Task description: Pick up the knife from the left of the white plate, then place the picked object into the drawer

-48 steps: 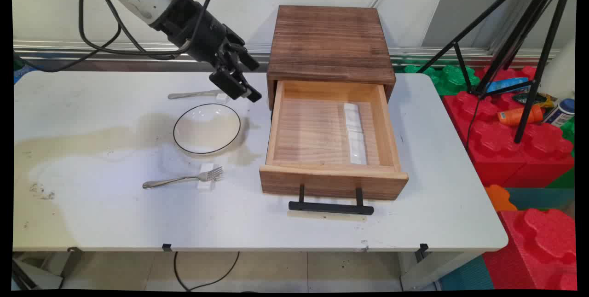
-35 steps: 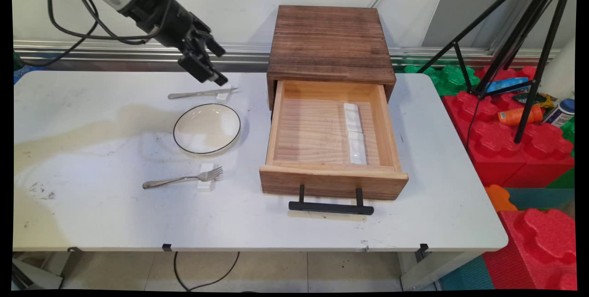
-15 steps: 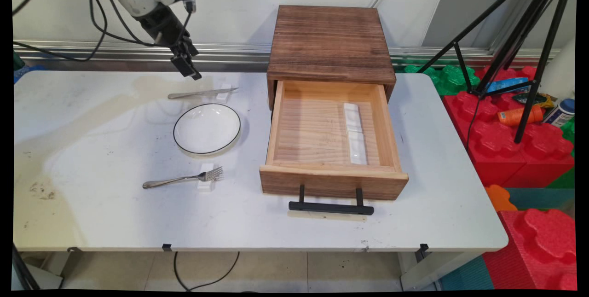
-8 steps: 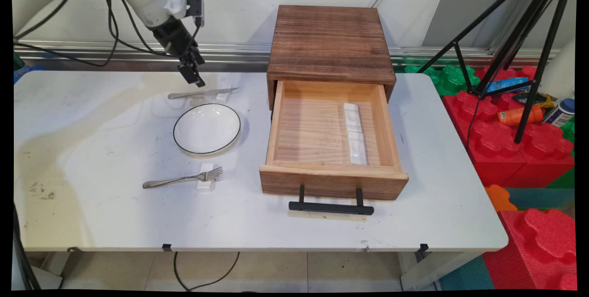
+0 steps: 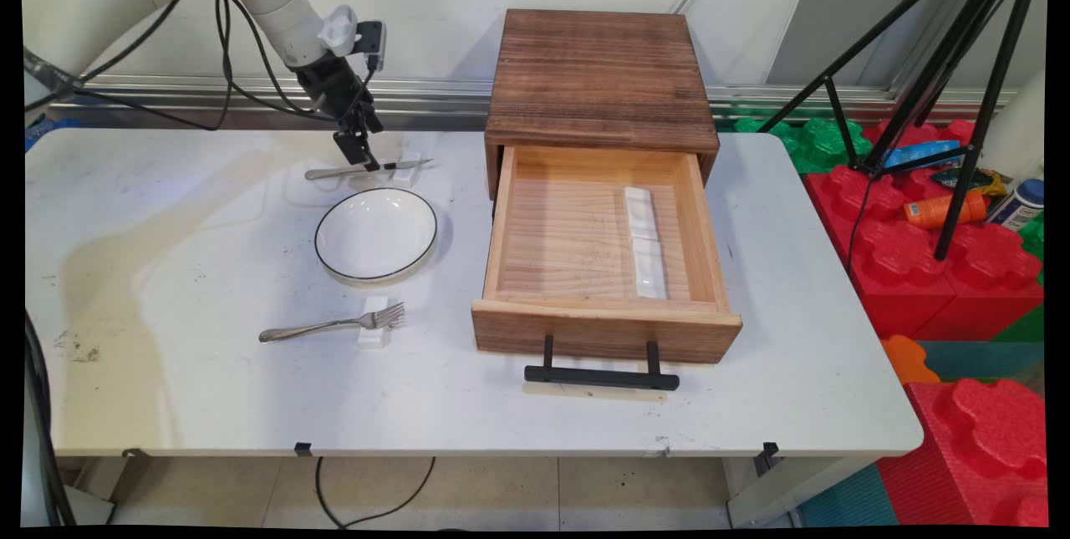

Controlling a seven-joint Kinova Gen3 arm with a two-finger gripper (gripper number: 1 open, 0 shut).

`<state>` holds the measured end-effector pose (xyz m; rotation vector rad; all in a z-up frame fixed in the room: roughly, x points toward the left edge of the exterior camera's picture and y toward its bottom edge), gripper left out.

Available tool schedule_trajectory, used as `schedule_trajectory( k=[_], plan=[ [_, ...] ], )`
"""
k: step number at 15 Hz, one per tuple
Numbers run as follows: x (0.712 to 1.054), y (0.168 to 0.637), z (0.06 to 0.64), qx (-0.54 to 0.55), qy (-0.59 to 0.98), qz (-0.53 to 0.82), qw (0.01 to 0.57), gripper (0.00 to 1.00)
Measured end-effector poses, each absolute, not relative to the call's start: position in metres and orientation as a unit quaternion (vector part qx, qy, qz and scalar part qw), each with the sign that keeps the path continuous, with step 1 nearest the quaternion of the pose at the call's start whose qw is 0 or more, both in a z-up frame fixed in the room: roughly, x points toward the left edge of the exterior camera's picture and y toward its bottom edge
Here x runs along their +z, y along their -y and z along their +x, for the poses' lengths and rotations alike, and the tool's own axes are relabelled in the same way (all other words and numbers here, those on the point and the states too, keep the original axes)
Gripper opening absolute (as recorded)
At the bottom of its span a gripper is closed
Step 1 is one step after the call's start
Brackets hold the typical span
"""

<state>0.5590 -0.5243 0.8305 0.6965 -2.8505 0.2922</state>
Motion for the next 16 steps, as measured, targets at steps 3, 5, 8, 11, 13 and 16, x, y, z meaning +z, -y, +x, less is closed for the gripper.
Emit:
schedule_trajectory(
  k=[3, 5, 8, 11, 13, 16],
  plan=[
    [0.819, 0.533, 0.562, 0.088, 0.965, 0.229, 0.096, 1.0],
    [0.812, 0.537, 0.564, 0.082, 0.966, 0.225, 0.097, 1.0],
    [0.807, 0.541, 0.566, 0.075, 0.967, 0.221, 0.099, 1.0],
    [0.803, 0.542, 0.567, 0.066, 0.968, 0.218, 0.103, 0.0],
    [0.803, 0.542, 0.566, 0.062, 0.969, 0.215, 0.105, 0.0],
    [0.804, 0.538, 0.565, 0.056, 0.97, 0.211, 0.108, 0.0]
  ],
)
